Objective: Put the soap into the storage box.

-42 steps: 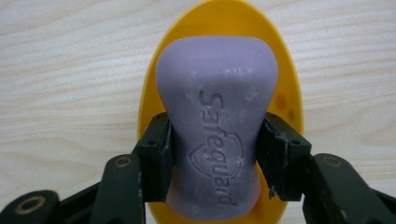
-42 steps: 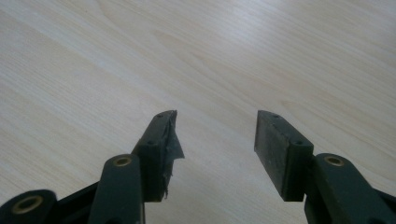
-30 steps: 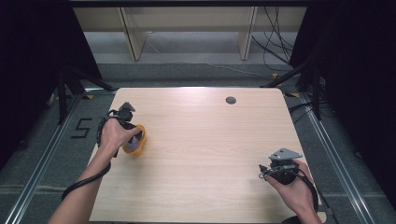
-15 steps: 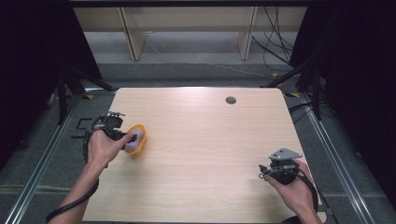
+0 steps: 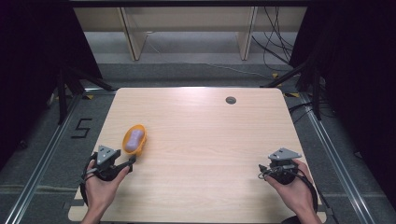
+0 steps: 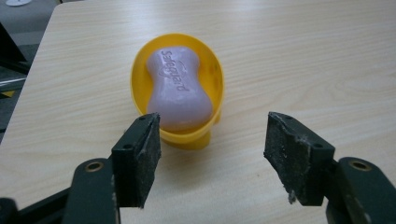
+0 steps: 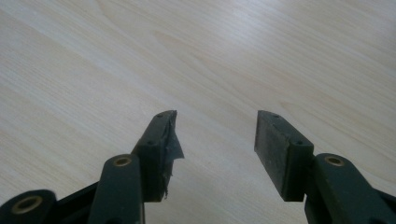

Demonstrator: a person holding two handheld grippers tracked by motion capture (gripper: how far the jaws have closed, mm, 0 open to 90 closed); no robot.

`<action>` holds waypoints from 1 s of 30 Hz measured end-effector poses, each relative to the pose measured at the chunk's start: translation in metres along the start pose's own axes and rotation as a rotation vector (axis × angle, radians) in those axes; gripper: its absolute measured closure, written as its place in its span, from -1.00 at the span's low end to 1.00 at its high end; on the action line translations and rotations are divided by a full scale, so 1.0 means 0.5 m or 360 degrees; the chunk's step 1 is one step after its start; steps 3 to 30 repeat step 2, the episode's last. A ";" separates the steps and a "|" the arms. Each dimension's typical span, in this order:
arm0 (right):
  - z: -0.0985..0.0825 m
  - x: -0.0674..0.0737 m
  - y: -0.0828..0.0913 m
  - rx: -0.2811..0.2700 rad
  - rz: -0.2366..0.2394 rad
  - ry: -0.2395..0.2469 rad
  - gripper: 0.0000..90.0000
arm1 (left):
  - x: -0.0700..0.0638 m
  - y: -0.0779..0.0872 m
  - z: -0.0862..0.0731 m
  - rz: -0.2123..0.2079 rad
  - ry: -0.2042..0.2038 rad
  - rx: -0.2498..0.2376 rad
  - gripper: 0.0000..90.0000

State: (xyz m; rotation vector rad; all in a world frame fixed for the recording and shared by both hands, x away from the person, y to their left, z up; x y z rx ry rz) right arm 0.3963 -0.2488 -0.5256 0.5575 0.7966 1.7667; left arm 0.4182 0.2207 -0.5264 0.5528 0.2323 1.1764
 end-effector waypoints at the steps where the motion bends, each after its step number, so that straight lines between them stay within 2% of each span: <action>1: 0.001 0.000 0.000 -0.0002 -0.0001 -0.0001 0.09 | -0.007 0.001 -0.001 -0.0013 0.0016 0.0003 -0.21; 2: 0.001 0.000 0.000 -0.0002 -0.0001 -0.0001 0.09 | -0.013 -0.001 -0.003 -0.0030 0.0019 0.0011 -0.21; 30: 0.001 0.000 0.000 -0.0002 -0.0001 -0.0001 0.09 | -0.013 -0.001 -0.003 -0.0030 0.0019 0.0011 -0.21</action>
Point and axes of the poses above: each handheld gripper's, and its own axes: y roughly backward along the jaws, z roughly out of its top, x roughly to its left, the point moved 10 cm from there along -y, roughly forward along the jaws, and after that the axes turned 11 degrees about -y, right-handed, at the moved point
